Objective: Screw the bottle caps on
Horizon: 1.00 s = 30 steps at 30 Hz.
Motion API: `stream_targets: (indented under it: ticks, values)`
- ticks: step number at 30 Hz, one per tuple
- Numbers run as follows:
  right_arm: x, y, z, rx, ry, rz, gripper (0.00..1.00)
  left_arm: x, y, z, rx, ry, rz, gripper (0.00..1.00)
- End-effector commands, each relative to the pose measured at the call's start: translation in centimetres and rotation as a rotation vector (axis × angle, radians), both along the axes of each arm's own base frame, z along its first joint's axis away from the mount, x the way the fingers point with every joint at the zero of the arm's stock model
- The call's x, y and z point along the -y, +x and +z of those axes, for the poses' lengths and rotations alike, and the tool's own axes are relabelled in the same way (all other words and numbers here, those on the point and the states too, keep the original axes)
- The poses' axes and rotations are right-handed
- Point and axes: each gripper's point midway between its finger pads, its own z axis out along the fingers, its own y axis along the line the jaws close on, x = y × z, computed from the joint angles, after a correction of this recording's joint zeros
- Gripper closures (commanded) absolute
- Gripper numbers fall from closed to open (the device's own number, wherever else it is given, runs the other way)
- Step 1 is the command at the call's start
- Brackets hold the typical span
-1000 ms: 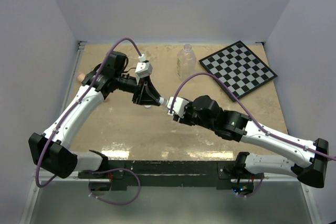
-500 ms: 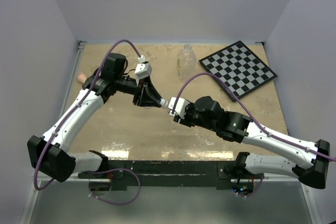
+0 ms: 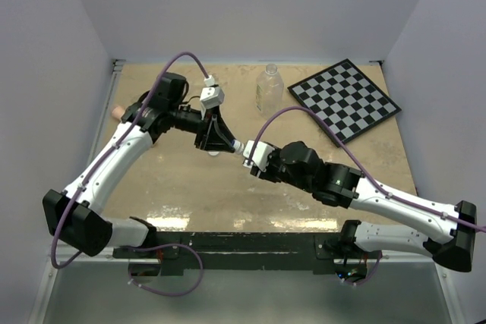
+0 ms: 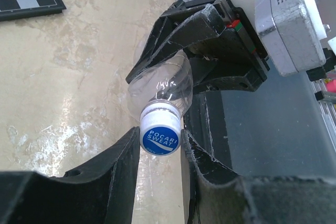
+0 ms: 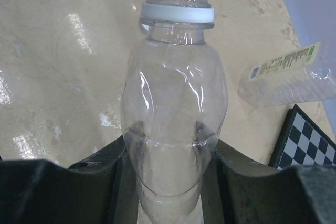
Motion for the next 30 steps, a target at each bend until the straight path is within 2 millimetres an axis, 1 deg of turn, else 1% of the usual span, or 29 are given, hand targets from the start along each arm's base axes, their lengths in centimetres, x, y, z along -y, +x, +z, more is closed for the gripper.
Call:
stream_targets:
  ticks: [1,6,11,16,21,26,30]
  values:
    - [-1.5,0.9,4.9,0.134,0.157,-0.017,0.73,0.4,-1.8,-0.6,-0.090,0.027,-0.086,1.00]
    - [-1.5,0.7,5.4,0.163,0.167,-0.025,0.73,0.7,-1.9,-1.2,-0.113,0.048,-0.099,1.00]
    - [-1.8,0.3,6.0,0.159,0.191,0.000,0.73,0.8,-1.9,-0.9,-0.096,0.042,-0.101,1.00]
    - [-2.2,-0.1,5.8,0.138,0.195,0.027,0.73,0.8,-2.0,-1.0,-0.077,0.054,-0.099,1.00]
    - [-3.1,-1.1,5.6,0.101,0.199,0.090,0.74,0.7,-2.0,-1.3,-0.015,0.075,-0.094,1.00]
    - [-3.5,-1.4,5.2,0.073,0.186,0.111,0.75,0.6,-2.1,-1.7,0.021,0.103,-0.095,1.00]
    - [-3.6,-1.7,5.5,0.065,0.203,0.123,0.75,0.6,-2.1,-1.5,0.052,0.101,-0.099,1.00]
